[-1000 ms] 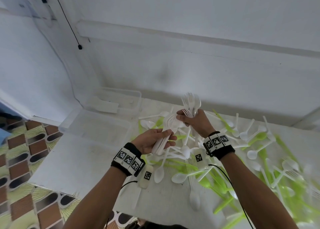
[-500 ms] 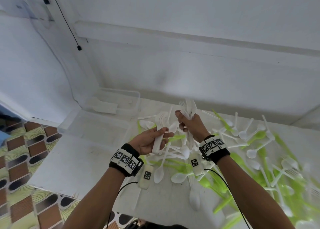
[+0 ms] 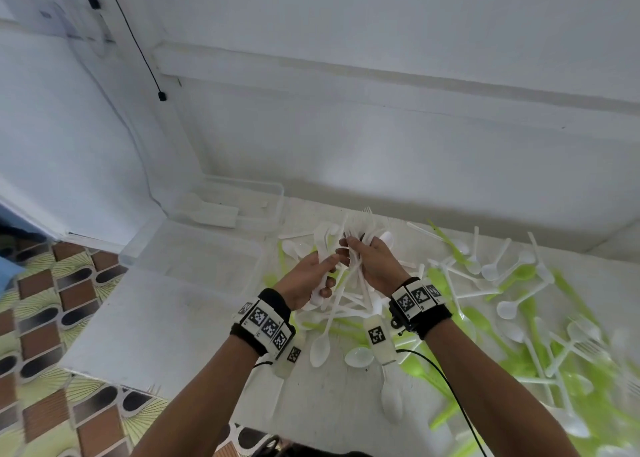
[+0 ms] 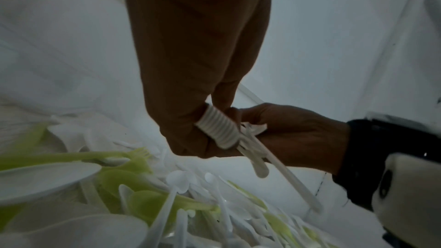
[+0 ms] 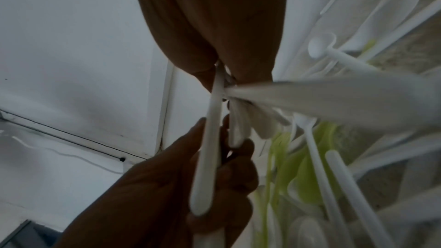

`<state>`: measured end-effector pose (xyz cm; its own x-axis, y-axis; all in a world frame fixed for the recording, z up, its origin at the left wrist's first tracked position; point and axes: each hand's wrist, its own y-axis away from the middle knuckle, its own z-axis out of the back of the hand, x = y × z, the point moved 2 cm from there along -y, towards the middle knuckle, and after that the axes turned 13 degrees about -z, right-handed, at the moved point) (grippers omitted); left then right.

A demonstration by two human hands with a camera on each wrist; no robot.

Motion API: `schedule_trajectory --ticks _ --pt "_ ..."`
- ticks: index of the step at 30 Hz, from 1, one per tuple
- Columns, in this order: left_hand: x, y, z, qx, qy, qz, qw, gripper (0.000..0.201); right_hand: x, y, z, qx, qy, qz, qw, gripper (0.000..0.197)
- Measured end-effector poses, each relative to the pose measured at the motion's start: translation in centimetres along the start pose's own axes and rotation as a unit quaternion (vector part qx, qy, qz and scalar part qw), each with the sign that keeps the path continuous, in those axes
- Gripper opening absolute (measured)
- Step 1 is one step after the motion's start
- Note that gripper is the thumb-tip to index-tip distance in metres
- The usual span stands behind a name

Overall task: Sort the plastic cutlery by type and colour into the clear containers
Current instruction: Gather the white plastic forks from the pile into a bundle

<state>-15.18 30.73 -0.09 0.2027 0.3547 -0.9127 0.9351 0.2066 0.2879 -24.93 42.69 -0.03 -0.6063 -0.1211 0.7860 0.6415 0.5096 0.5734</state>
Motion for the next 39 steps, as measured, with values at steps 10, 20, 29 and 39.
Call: schedule_trajectory --ticks 10,20,29,39 --pt "-0.7 -1.1 0.3 -0.135 0.051 -0.066 0.987 0.017 -0.4 1.4 -0.9 0.066 0.055 0.014 0.996 0.02" --pt "-0.5 -1.2 1.1 -0.127 0.032 -0.133 0.982 0.02 -1.1 1.3 -1.5 0.064 0.082 0.03 0.994 0.039" --pt "-1.1 -1.5 1.5 -0.138 0.072 -0.132 0.979 0.018 -1.2 2.0 -1.7 0.086 0.092 0.031 0.992 0.037" --pt "-1.3 -1.2 1.1 -0.183 -0.038 -0.212 0.959 0.026 -1.7 1.7 -2.2 0.04 0.01 0.006 0.999 0.023"
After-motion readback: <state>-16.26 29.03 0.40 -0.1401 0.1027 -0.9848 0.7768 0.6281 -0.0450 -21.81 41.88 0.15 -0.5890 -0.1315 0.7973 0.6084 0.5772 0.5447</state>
